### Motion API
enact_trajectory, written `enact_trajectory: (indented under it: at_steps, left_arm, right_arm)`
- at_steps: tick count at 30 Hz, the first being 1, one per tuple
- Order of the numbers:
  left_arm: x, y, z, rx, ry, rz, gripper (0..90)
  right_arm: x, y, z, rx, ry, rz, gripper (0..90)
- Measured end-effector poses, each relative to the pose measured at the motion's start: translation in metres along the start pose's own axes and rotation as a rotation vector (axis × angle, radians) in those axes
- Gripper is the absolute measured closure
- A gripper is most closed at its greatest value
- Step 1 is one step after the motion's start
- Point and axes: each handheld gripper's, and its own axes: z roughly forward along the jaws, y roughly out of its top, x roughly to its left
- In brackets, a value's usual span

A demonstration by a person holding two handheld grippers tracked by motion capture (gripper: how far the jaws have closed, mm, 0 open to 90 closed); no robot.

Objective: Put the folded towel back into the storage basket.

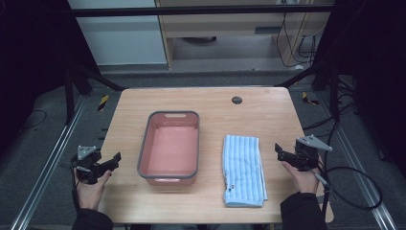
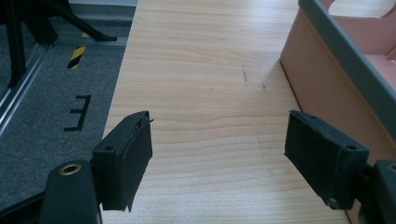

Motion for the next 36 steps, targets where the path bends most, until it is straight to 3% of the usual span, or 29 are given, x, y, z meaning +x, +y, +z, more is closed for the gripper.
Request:
enact_trajectory:
  at_steps: [1, 2, 6, 9, 19, 23, 24, 28, 29, 36]
  left_arm:
    - [0.0, 0.0, 0.0, 0.0, 0.0, 0.0, 22.7]
    - [-0.004, 0.001, -0.003, -0.009, -0.002, 0.027, 22.9]
    - [-0.007, 0.004, -0.009, -0.026, -0.033, 0.029, 26.2]
    - [-0.015, 0.008, -0.018, -0.057, -0.044, 0.063, 29.4]
    - [-0.037, 0.023, -0.035, -0.094, -0.071, 0.107, 33.9]
    - [-0.051, 0.03, -0.04, -0.102, -0.111, 0.114, 34.1]
    - [-0.062, 0.034, -0.043, -0.108, -0.131, 0.117, 34.7]
    - [-0.077, 0.039, -0.044, -0.113, -0.156, 0.128, 35.7]
    - [-0.088, 0.042, -0.043, -0.112, -0.181, 0.139, 35.8]
    - [-0.119, 0.046, -0.037, -0.107, -0.215, 0.178, 37.2]
  right_arm:
    - [0.0, 0.0, 0.0, 0.0, 0.0, 0.0, 25.2]
    - [0.002, 0.002, -0.006, -0.026, 0.005, -0.012, 34.9]
    - [0.004, 0.005, -0.012, -0.039, 0.025, -0.019, 42.3]
    - [0.007, 0.009, -0.012, -0.025, 0.038, -0.027, 45.5]
    - [0.009, 0.019, -0.02, -0.009, 0.108, -0.034, 49.8]
    - [0.009, 0.026, -0.022, -0.026, 0.111, -0.034, 49.4]
    - [0.01, 0.032, -0.023, -0.032, 0.123, -0.03, 49.5]
    - [0.017, 0.045, -0.02, -0.028, 0.144, -0.056, 51.7]
    - [0.018, 0.048, -0.02, -0.03, 0.15, -0.064, 51.8]
    - [0.029, 0.063, -0.017, -0.044, 0.155, -0.075, 51.9]
